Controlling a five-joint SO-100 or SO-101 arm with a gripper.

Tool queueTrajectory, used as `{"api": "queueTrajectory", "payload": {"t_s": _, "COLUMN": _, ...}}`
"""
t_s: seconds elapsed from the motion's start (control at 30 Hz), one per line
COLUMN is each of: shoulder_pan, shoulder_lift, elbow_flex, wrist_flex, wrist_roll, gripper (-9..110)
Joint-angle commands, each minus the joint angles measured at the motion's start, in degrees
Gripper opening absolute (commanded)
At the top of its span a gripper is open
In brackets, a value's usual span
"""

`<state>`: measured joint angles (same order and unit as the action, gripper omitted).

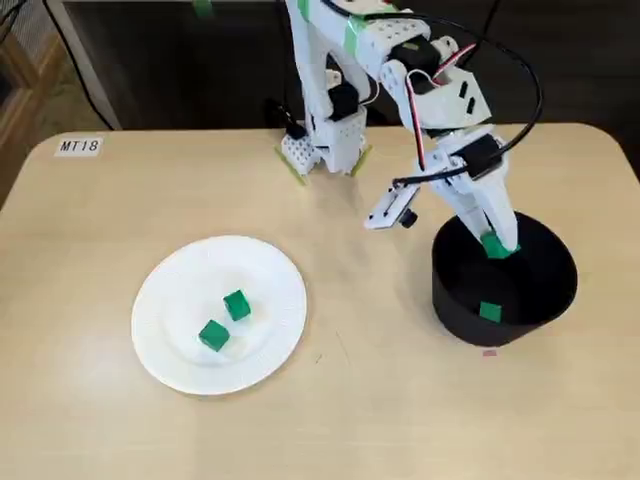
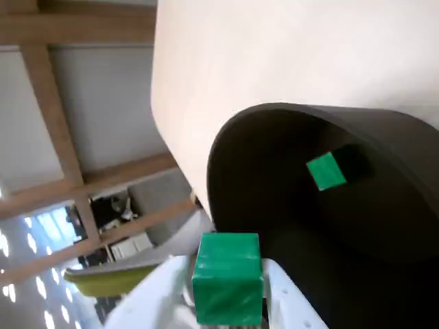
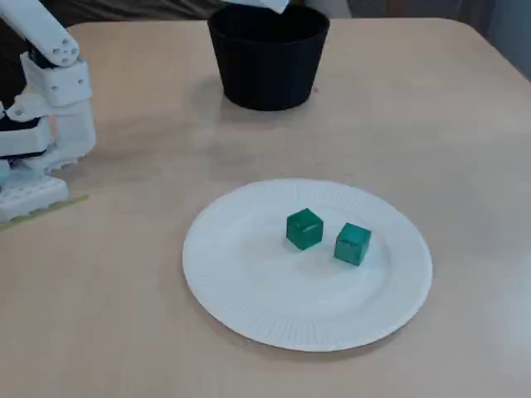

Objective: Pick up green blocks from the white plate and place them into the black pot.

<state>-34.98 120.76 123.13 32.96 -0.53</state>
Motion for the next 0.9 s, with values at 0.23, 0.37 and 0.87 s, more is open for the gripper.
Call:
{"api": "queueTrajectory", "payload": {"t_s": 0.23, "shoulder_pan": 1.41, "shoulder_lift": 4.48, "elbow_flex": -0.18, "wrist_flex": 1.93, "wrist_roll": -1.67, "gripper": 30}}
{"api": "queueTrajectory", "payload": {"t_s": 0.37, "shoulder_pan": 5.54, "shoulder_lift": 6.24, "elbow_flex": -3.78, "wrist_flex": 9.84, "wrist_roll": -1.85, "gripper": -2}}
{"api": "queueTrajectory", "payload": {"t_s": 0.87, "shoulder_pan": 45.26, "shoulder_lift": 6.33, "elbow_flex": -11.07, "wrist_flex": 34.72, "wrist_roll": 1.93, "gripper": -2}}
